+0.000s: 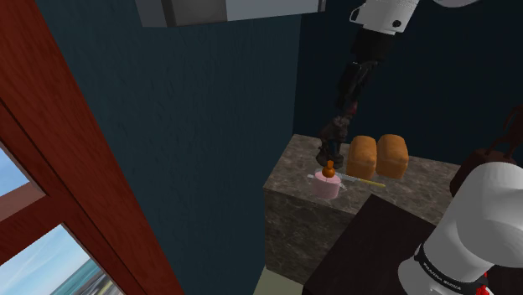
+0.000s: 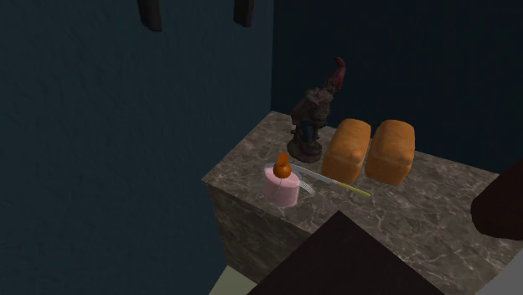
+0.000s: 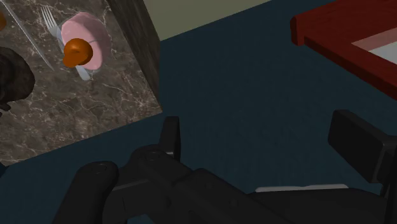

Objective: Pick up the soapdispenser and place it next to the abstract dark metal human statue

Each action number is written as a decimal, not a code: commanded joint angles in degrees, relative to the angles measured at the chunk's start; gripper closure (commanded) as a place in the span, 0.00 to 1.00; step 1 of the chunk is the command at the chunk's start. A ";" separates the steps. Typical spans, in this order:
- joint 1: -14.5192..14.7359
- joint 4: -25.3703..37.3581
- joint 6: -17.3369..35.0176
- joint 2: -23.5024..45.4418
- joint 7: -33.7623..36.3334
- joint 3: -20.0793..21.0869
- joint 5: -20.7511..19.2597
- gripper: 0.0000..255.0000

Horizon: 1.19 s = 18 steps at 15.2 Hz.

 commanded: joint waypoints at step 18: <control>-4.53 -18.91 27.19 12.72 -12.26 -9.21 -7.13 0.00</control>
